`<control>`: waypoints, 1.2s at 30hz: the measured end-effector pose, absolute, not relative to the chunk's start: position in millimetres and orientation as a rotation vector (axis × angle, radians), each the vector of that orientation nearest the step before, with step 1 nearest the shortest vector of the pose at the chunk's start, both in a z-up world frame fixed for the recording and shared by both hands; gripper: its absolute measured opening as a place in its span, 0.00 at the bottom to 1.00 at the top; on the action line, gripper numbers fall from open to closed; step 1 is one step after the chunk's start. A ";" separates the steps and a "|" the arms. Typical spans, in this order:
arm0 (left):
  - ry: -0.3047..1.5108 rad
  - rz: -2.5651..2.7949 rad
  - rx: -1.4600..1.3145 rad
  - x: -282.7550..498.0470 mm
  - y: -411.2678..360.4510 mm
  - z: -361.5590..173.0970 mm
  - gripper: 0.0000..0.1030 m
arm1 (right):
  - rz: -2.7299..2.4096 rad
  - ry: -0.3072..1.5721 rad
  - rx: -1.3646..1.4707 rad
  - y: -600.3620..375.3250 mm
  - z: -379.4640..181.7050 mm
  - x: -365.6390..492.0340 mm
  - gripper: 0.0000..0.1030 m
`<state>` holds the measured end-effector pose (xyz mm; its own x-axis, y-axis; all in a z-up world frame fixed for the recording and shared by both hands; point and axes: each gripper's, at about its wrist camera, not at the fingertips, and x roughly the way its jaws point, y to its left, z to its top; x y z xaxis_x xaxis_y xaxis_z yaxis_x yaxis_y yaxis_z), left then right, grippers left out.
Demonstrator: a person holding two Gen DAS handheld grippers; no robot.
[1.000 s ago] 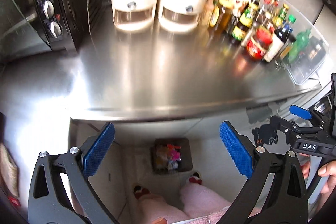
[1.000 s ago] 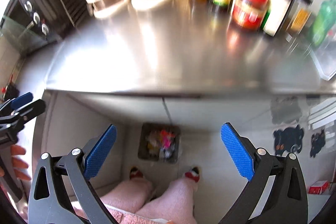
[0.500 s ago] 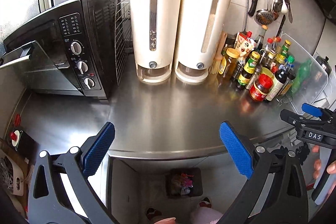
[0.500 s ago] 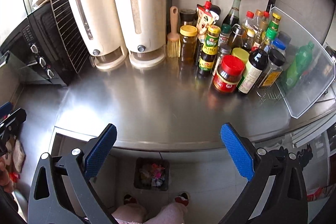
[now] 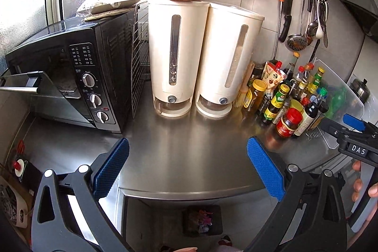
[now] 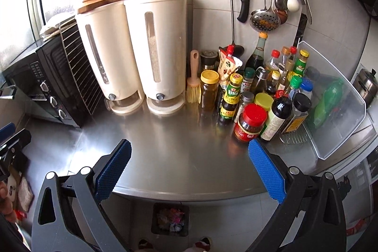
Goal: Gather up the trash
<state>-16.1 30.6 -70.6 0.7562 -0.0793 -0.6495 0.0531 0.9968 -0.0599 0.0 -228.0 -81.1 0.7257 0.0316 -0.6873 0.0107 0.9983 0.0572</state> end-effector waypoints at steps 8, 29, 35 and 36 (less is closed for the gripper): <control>0.697 -0.062 -0.022 -2.7 28.7 -66.7 0.92 | -0.008 0.710 0.067 -228.8 -67.9 8.8 0.97; 0.675 -0.063 -0.016 3.7 29.6 -60.8 0.92 | -0.010 0.708 0.059 -221.6 -65.2 21.0 0.97; 0.671 -0.067 -0.015 2.7 28.3 -58.9 0.92 | -0.010 0.709 0.065 -223.4 -64.8 19.7 0.97; 0.670 -0.067 -0.014 2.2 28.1 -58.6 0.92 | -0.010 0.709 0.065 -223.6 -64.4 19.3 0.97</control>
